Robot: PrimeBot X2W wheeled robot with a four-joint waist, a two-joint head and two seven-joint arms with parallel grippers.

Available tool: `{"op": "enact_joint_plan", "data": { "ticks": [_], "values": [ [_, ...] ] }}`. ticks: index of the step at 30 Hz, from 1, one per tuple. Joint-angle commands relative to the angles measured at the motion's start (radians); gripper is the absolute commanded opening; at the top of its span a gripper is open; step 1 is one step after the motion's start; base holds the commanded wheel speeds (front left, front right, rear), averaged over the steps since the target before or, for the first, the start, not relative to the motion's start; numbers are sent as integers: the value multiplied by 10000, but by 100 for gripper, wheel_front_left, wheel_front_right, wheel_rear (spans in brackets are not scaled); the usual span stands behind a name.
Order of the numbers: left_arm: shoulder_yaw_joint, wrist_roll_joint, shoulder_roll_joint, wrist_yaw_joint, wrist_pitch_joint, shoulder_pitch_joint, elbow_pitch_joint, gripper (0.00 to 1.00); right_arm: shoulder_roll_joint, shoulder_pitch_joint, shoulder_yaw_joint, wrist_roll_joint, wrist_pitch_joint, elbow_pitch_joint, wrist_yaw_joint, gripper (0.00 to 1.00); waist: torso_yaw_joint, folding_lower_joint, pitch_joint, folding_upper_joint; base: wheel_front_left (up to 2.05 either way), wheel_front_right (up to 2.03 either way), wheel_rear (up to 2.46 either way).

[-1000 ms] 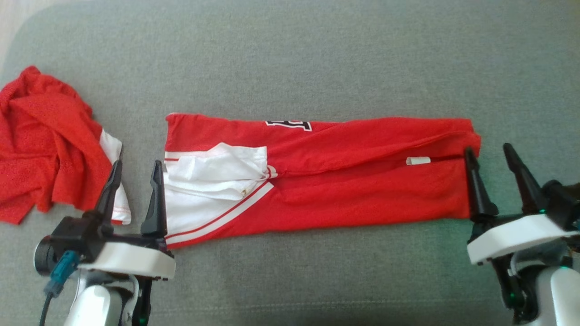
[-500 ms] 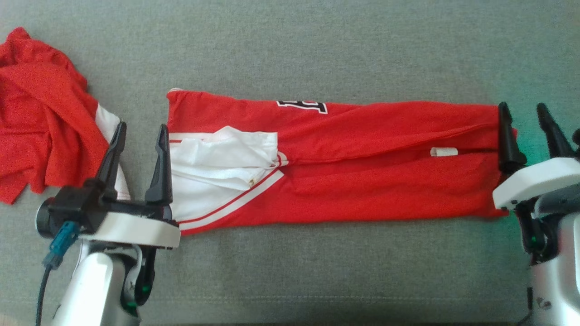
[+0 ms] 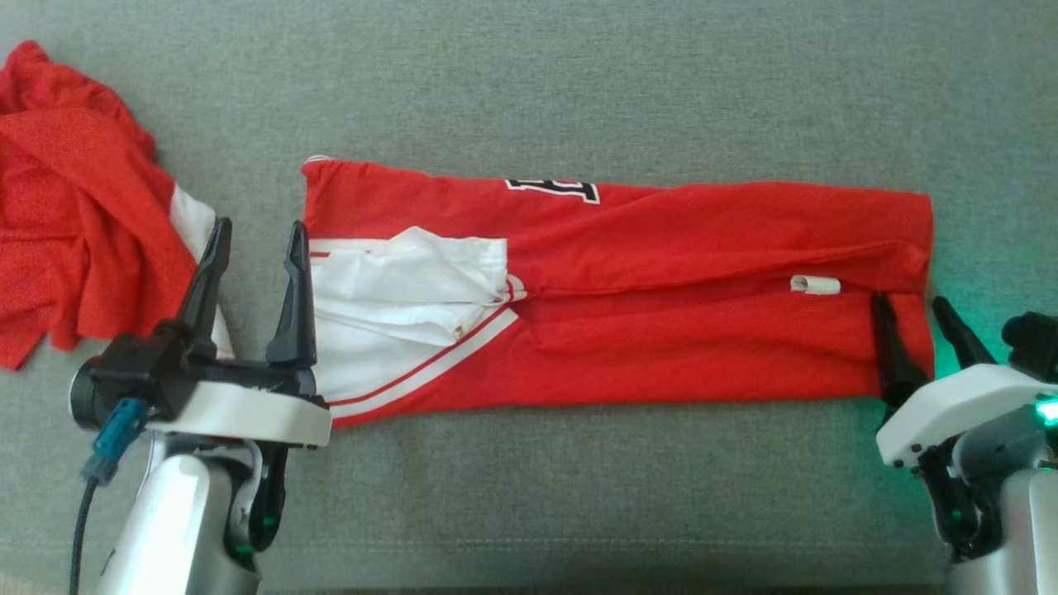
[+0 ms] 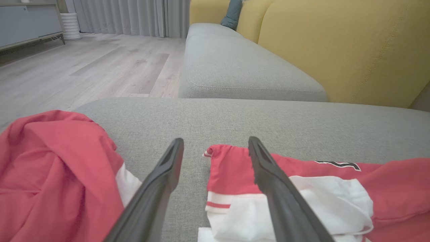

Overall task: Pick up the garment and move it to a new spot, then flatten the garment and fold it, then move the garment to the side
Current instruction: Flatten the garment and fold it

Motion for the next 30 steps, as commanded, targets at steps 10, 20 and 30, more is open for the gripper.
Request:
{"op": "enact_joint_plan", "data": {
  "ticks": [10,20,30],
  "values": [
    [448,81,150,-134,-121,-345,-192,100,70,-81,390,229,8,-572,-9,100,-115,1,-1,0,0,0,0],
    [474,201,49,-187,-123,-370,-258,100,72,-660,367,302,-299,-256,-9,100,-50,1,104,0,0,0,0],
    [569,259,-17,-265,-123,-337,-218,100,73,-584,360,562,192,638,-9,0,28,1,105,0,0,0,0]
  ]
}}
